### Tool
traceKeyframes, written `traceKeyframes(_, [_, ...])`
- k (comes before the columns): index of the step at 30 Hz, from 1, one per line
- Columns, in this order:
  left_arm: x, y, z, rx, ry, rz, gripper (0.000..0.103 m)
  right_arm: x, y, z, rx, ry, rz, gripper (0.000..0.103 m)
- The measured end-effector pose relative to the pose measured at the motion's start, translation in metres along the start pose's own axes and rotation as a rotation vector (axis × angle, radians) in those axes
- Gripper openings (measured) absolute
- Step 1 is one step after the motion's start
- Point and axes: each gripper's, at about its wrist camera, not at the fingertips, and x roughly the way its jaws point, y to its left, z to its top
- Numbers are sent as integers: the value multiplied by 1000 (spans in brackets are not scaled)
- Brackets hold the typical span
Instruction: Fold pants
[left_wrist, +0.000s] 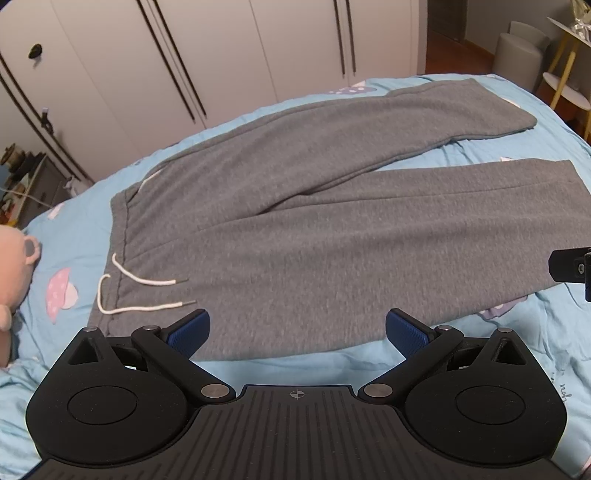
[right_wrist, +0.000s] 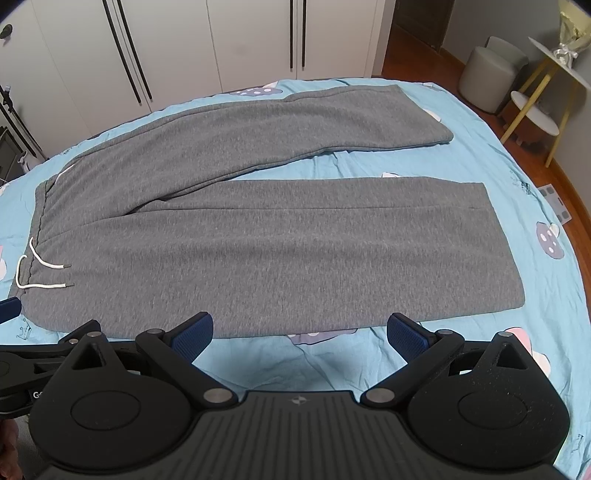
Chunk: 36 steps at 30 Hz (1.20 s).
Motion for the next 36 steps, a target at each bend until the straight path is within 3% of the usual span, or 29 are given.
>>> traceKeyframes(36, [1, 1, 5, -4, 11, -4, 103, 0, 0, 2, -2, 0, 17, 100])
